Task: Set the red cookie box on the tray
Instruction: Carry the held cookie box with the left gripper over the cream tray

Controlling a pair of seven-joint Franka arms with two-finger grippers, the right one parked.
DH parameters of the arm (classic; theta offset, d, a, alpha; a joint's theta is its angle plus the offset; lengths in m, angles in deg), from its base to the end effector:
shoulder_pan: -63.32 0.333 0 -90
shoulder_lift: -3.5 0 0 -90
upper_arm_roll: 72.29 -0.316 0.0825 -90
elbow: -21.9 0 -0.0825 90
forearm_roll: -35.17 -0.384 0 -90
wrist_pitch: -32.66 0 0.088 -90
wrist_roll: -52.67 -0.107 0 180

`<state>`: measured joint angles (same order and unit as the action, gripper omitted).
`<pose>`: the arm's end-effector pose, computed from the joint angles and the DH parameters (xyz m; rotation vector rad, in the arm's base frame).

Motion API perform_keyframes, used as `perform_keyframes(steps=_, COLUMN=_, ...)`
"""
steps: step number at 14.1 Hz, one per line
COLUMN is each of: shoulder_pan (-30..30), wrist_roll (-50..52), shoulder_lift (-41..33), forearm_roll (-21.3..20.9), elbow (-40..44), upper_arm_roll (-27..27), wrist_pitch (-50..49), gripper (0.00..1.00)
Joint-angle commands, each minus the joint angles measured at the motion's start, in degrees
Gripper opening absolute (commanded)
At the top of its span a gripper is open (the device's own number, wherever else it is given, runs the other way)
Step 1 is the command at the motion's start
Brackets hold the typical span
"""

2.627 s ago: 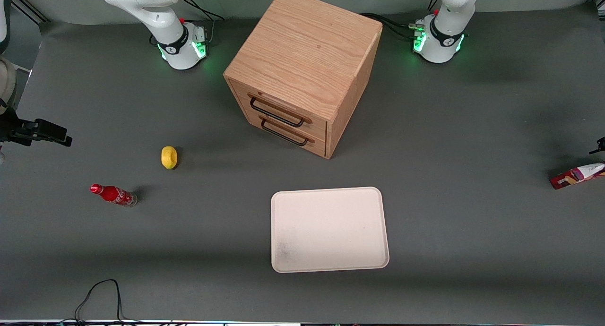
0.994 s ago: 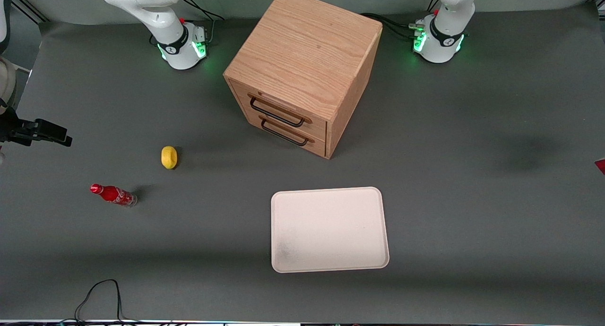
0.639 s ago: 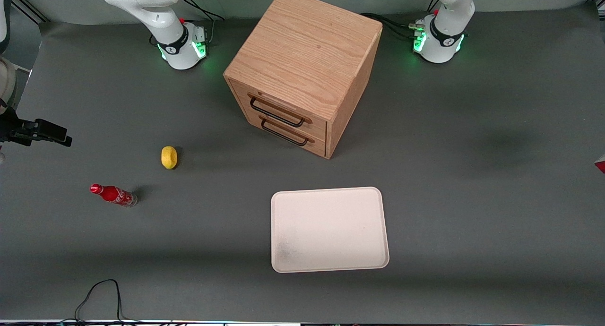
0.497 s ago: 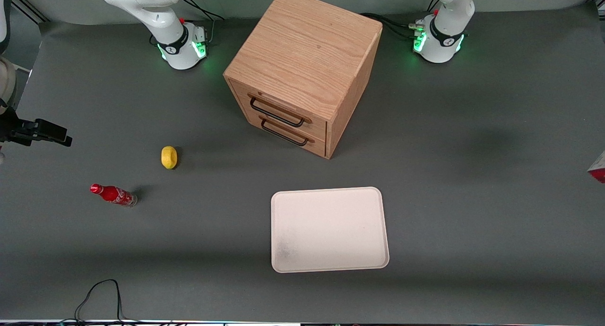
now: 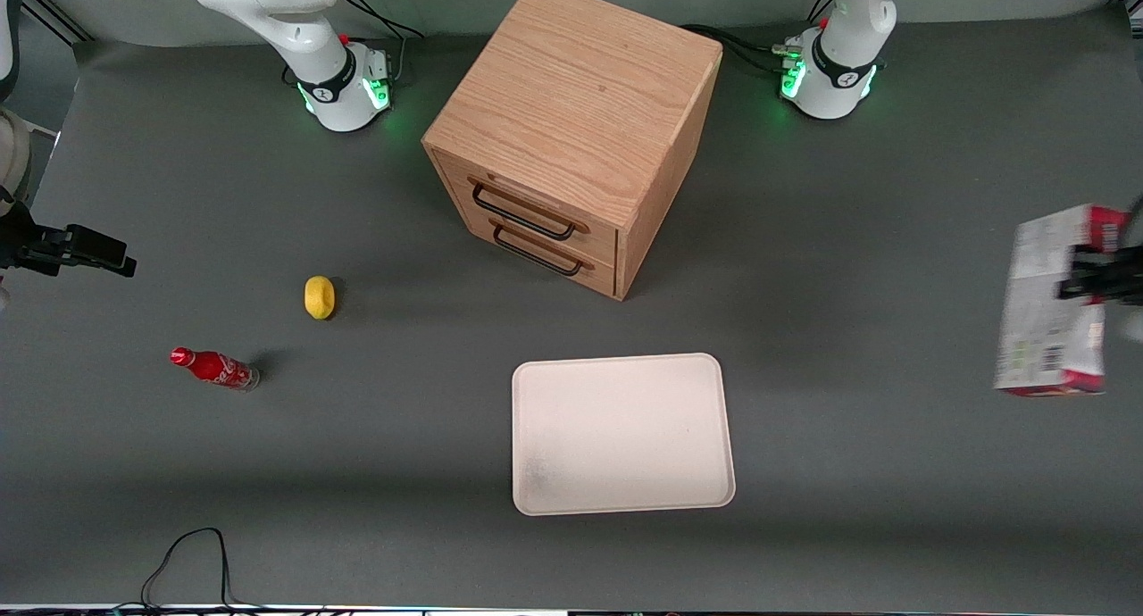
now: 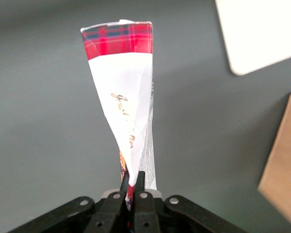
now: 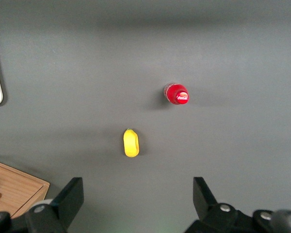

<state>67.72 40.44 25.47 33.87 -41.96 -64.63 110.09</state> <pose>0.6424 -0.0148 0.5883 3.0685 -0.4027 -0.2182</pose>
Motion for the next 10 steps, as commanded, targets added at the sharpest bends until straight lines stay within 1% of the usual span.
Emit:
perform_keyframes(steps=1, shoulder_pan=-8.06, wrist_roll=13.68, shoulder_lift=1.93, forearm_roll=0.15, elbow=0.93, upper_arm_roll=-0.72, wrist_pitch=4.62, gripper=0.0)
perform_keyframes(steps=3, shoulder_pan=-13.16, wrist_roll=21.51, shoulder_lift=5.18, forearm_roll=0.16, elbow=1.54, upper_arm_roll=0.15, wrist_pitch=9.73, gripper=0.0)
perform_keyframes(steps=7, shoulder_pan=-21.17, wrist_roll=31.72, shoulder_lift=17.03, forearm_roll=-0.02, elbow=11.01, upper_arm_roll=0.51, wrist_pitch=15.01, gripper=0.0)
perform_keyframes(steps=10, shoulder_pan=-21.8, wrist_roll=32.8, shoulder_lift=21.09, forearm_roll=-0.02, elbow=11.3, upper_arm_roll=0.6, wrist_pitch=19.5, gripper=0.0)
